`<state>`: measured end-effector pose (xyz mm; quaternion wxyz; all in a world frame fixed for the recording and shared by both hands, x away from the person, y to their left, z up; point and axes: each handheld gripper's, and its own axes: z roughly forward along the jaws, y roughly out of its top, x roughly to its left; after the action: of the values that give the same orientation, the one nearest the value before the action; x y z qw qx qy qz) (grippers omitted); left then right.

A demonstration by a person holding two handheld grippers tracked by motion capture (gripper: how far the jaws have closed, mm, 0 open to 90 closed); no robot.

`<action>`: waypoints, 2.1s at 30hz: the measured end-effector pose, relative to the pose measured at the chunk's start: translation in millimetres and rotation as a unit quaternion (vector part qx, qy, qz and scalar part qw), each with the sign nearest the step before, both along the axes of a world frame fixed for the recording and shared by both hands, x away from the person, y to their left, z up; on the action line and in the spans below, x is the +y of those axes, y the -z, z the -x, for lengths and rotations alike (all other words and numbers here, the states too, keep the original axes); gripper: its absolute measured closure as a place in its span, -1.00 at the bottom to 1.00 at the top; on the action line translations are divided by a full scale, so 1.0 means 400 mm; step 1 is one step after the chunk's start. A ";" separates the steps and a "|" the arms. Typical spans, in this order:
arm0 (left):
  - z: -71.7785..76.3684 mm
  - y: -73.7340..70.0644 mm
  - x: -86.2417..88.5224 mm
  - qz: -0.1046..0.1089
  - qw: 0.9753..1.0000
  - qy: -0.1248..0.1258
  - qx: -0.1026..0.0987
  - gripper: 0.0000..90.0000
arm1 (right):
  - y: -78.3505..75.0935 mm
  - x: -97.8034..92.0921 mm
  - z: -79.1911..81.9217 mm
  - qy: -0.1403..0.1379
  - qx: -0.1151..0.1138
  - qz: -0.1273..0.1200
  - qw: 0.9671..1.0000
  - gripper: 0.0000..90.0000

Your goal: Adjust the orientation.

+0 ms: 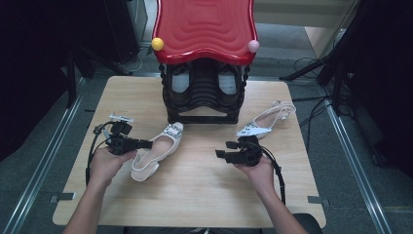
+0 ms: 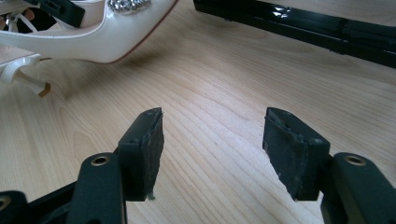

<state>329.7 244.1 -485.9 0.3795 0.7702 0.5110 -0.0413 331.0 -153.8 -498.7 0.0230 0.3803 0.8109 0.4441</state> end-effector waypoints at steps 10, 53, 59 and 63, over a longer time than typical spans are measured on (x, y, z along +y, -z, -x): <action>-0.009 0.019 -0.108 0.008 0.999 0.046 0.006 0.91 | -0.001 -0.005 0.020 -0.001 -0.009 0.005 1.000 -0.13; 0.004 -0.013 -0.096 -0.002 0.999 0.034 -0.028 0.06 | 0.058 0.117 0.032 -0.050 0.001 0.030 0.998 1.00; 0.014 -0.010 -0.082 -0.004 0.999 0.028 -0.028 0.03 | 0.066 0.131 0.020 -0.055 0.004 0.041 0.998 1.00; 0.022 -0.005 -0.072 -0.004 0.999 0.019 -0.025 0.03 | 0.065 0.137 0.012 -0.057 0.006 0.043 0.997 1.00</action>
<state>320.7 215.3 -483.9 0.3878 0.7823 0.4866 -0.0272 326.2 -98.8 -524.6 0.0091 0.3346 0.8500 0.4068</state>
